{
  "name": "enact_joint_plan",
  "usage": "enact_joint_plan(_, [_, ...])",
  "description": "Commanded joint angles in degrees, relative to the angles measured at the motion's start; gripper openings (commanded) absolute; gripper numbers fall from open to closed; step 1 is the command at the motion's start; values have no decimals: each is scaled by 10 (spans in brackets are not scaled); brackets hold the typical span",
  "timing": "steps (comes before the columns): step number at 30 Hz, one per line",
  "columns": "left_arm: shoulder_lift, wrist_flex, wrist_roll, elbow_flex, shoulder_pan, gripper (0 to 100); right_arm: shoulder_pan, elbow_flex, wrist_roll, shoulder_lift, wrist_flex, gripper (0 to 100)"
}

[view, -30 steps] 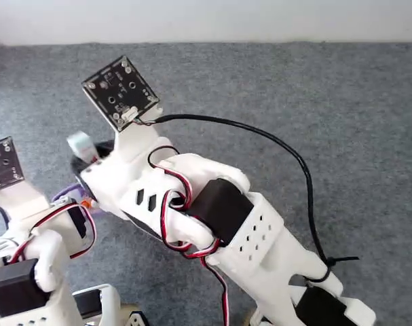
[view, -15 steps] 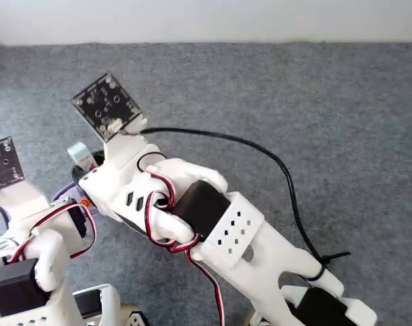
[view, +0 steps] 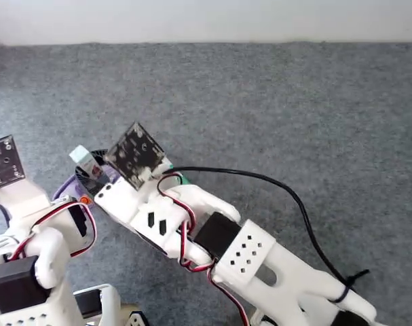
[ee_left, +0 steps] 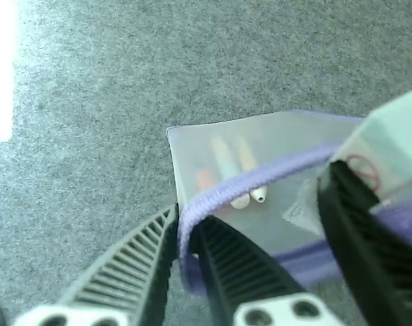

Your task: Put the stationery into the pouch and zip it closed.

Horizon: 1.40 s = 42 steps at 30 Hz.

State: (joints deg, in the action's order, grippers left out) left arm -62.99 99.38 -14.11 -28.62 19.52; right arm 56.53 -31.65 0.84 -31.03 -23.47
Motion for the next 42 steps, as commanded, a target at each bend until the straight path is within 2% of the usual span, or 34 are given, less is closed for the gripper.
enact_joint_plan(1, [-1, 6, 4, 3, 3, 13, -20, -47, 15, -21, 19, 12])
enact_joint_plan(5, [-1, 6, 4, 3, 3, 13, -20, -86, 17, -49, 19, 21])
enact_joint_plan(10, [0, 6, 4, 3, 3, 13, -20, -106, 18, -70, 3, 193])
enact_joint_plan(12, [0, 6, 4, 3, 3, 13, -20, -102, 18, -81, -17, 229])
enact_joint_plan(24, [1, 6, 4, 3, 3, 13, -20, -97, 45, -238, -128, 56])
enact_joint_plan(28, [4, 4, 4, 3, 3, 13, -16, -103, 44, -247, -141, 6])
enact_joint_plan(38, [4, -2, 4, 3, 2, 13, -15, -109, 45, -97, -44, 17])
enact_joint_plan(42, [0, 1, 4, 3, 2, 13, -18, -86, 44, -86, -83, 170])
